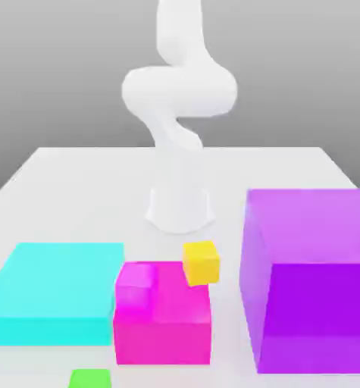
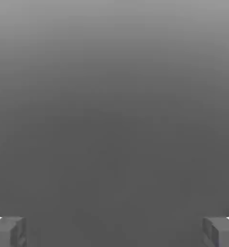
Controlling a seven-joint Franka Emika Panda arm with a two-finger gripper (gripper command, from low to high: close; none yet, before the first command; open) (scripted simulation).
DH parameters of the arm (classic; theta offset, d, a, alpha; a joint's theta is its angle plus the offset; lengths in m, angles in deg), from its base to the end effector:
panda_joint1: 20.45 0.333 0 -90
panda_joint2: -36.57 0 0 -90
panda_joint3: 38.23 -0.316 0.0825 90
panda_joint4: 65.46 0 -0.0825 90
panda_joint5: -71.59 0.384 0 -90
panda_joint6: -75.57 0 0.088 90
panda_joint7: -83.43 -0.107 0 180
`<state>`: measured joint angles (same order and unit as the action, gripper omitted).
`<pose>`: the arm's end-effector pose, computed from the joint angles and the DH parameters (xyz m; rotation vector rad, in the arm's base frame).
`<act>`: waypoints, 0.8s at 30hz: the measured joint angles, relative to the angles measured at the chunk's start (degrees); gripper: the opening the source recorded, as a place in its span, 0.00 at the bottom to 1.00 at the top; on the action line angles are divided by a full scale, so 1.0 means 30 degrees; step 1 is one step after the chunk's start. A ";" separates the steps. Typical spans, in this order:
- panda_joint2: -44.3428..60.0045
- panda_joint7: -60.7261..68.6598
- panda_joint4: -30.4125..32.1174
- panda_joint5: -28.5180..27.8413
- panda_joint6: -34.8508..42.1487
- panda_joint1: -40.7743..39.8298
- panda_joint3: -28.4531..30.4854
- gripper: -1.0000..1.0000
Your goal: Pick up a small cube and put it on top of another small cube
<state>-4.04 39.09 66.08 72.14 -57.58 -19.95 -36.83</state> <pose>0.3793 -0.0091 0.6826 -2.4784 1.0386 -0.9497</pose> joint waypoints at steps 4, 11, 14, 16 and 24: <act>0.2875 0.0867 -0.0130 0.0361 -0.0763 0.0246 0.0769 0.50; 0.7725 0.2490 -0.0353 0.1191 -0.2037 0.0487 0.1954 0.50; 0.9807 0.3227 -0.0448 0.1611 -0.2585 0.0447 0.2321 0.50; 1.1196 0.3718 -0.0514 0.1887 -0.2941 0.0372 0.2515 0.50; 1.6708 0.5381 -0.0762 0.2569 -0.4412 -0.0407 0.2809 0.50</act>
<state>46.09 55.23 63.79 79.85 -70.82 -21.17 -28.40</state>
